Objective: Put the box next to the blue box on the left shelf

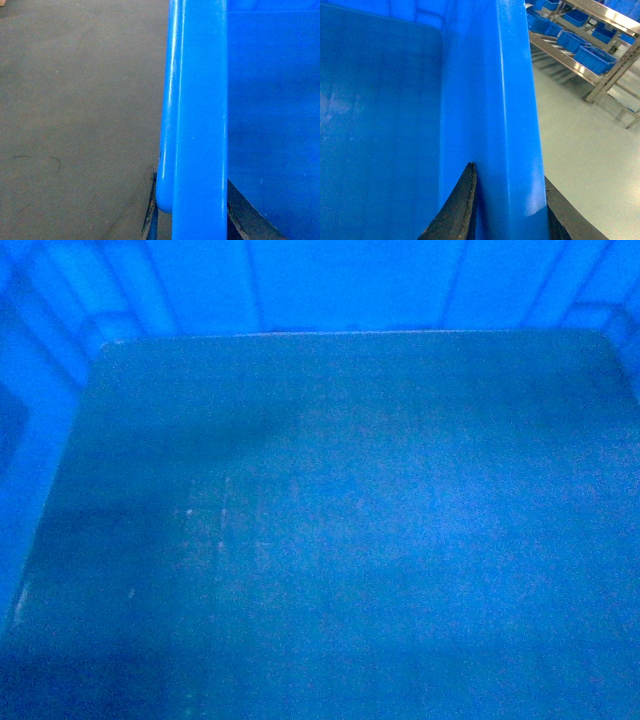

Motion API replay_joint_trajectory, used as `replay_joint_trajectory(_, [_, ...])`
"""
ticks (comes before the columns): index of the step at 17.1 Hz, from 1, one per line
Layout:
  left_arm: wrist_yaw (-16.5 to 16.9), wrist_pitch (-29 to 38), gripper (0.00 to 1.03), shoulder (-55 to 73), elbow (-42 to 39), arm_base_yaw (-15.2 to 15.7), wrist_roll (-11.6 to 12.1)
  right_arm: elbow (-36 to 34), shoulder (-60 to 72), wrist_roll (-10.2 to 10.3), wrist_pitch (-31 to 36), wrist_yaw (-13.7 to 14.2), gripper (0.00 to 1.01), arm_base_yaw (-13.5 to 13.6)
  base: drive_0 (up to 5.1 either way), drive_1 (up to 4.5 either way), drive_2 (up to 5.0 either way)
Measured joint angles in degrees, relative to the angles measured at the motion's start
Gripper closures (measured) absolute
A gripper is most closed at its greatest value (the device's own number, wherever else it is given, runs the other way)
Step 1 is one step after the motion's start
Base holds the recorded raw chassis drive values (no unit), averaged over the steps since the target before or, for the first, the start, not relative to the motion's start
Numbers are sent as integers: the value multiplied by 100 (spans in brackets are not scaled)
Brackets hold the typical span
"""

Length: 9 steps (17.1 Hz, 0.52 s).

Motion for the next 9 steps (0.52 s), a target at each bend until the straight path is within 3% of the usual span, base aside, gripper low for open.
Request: replay_joint_trajectory(9, [2, -2, 83, 0, 0, 0, 0, 0, 2, -13, -2, 2, 79, 0, -161, -161, -161])
